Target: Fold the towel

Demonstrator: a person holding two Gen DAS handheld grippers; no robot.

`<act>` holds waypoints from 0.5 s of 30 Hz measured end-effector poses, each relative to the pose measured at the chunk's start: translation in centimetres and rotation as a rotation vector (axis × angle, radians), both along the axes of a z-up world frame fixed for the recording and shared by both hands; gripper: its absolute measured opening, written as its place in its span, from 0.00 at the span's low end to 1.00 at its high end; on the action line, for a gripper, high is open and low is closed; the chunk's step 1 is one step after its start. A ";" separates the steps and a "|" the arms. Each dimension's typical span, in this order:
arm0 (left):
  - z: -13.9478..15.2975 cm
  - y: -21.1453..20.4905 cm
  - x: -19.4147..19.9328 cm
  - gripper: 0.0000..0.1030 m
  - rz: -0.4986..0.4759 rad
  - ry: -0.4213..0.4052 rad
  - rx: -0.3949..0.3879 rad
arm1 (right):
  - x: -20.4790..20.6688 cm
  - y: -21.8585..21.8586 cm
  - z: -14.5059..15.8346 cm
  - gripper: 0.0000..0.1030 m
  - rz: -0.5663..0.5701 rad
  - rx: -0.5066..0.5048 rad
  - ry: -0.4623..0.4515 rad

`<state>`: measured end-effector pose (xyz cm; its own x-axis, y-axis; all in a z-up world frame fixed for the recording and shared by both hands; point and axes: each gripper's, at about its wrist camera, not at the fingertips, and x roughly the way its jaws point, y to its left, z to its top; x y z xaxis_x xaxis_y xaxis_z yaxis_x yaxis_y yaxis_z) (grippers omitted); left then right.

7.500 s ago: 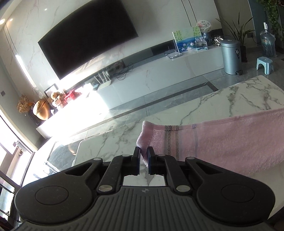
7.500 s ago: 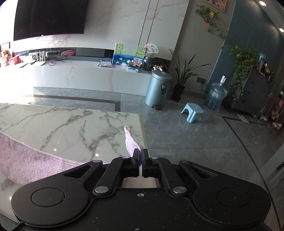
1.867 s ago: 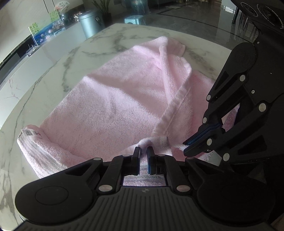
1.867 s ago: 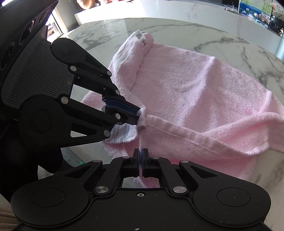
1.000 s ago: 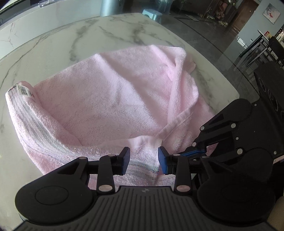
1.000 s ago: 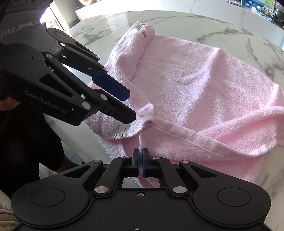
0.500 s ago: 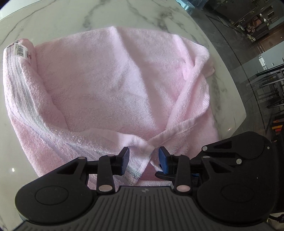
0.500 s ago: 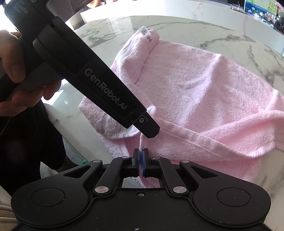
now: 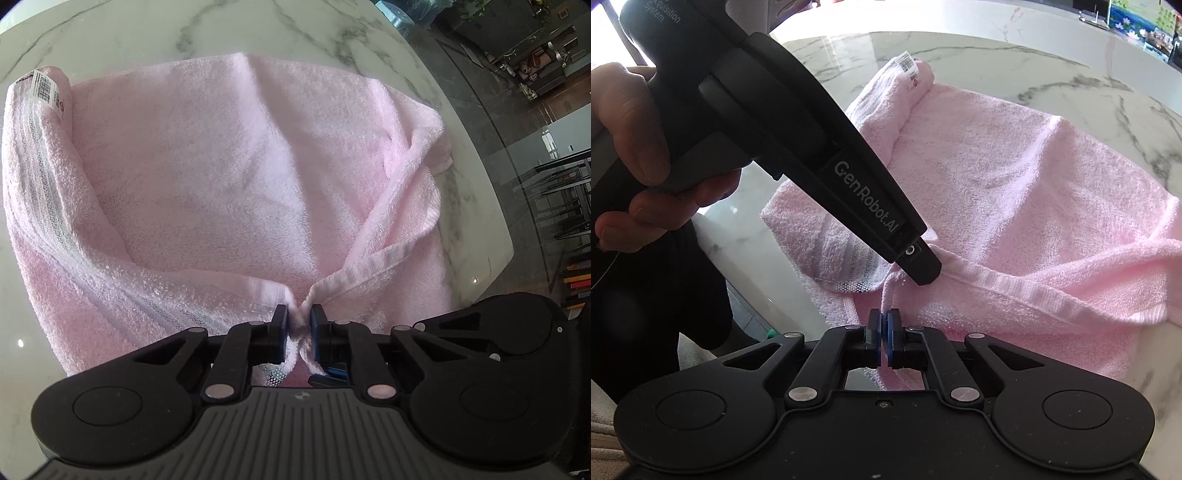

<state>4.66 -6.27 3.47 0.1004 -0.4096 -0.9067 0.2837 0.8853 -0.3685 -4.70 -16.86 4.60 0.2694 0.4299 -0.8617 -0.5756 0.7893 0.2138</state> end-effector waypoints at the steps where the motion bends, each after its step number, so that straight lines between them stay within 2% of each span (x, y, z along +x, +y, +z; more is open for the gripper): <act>1: 0.1 0.0 -0.1 0.10 0.000 -0.009 0.002 | 0.0 0.0 0.0 0.05 0.000 -0.002 0.000; 5: 0.9 0.4 -0.5 0.09 -0.005 -0.042 0.016 | 0.0 0.1 -0.1 0.08 -0.002 -0.019 -0.002; 8: 1.9 0.6 -1.3 0.09 -0.024 -0.101 0.045 | -0.1 -0.1 0.2 0.13 0.002 -0.019 -0.002; 9: 2.1 0.7 -1.6 0.09 -0.025 -0.111 0.048 | -0.2 -0.2 0.4 0.15 0.008 -0.020 -0.004; 11: 2.9 1.2 -2.4 0.09 -0.021 -0.165 0.061 | -0.4 -0.5 1.0 0.28 0.030 -0.042 -0.010; 15: 4.3 2.8 -4.0 0.09 0.009 -0.252 0.084 | -1.1 -1.4 2.3 0.29 0.079 -0.118 -0.039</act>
<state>0.70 -3.44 7.74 0.3305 -0.3317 -0.8836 0.3492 0.9127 -0.2120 -5.77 -18.30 6.89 0.2731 0.3476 -0.8970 -0.6427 0.7597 0.0987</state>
